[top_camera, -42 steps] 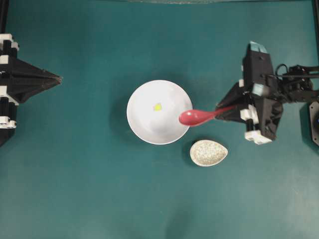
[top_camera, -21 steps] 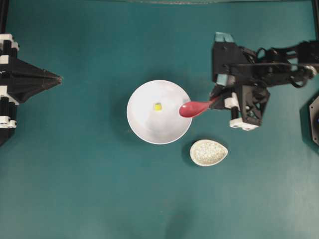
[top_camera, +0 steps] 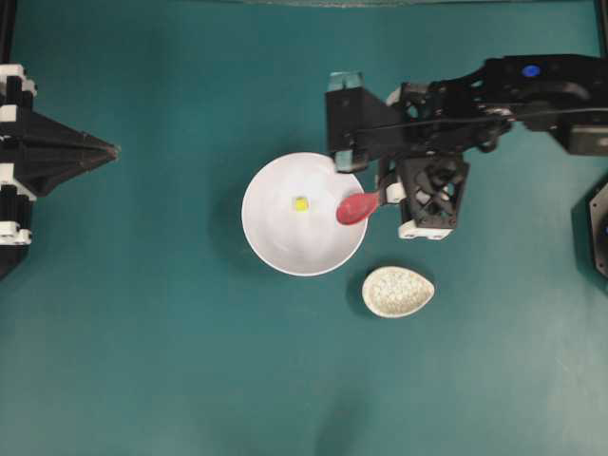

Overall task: Scoop the yellow hexagonal prism block from the bowl with a spoon using the right arm.
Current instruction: 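Lift the pink spoon and carry it over the white bowl, then lower the spoon bowl into the white bowl beside the yellow block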

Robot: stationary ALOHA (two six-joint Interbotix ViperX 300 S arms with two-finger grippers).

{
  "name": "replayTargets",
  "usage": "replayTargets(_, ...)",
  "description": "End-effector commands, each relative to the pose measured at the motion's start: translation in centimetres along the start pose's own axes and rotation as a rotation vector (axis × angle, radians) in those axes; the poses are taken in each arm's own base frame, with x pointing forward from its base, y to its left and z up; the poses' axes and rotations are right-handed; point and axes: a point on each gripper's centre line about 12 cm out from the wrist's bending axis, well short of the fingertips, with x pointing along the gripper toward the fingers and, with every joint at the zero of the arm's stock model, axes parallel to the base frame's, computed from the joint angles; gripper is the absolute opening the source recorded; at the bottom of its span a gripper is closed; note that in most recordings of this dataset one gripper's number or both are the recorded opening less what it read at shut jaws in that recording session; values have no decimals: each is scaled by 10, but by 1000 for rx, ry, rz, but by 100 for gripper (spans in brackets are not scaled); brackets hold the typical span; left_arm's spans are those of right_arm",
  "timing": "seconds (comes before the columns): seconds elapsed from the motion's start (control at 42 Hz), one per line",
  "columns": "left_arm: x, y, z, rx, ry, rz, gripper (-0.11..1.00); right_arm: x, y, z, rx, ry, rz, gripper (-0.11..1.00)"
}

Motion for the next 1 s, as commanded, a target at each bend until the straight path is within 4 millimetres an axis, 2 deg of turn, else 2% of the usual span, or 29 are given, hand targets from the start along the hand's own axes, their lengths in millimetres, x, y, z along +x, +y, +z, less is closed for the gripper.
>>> replayTargets(0.0,3,1,7,2,-15,3,0,-13,-2,14,-15,-12,-10,23)
replayTargets(0.262,3,1,8,0,-18,3,0,-7,-7,28,-33,25,-24,23)
replayTargets(0.976,2,1,9,0,-21,4,0,25,-13,29,-29,73,-18,23)
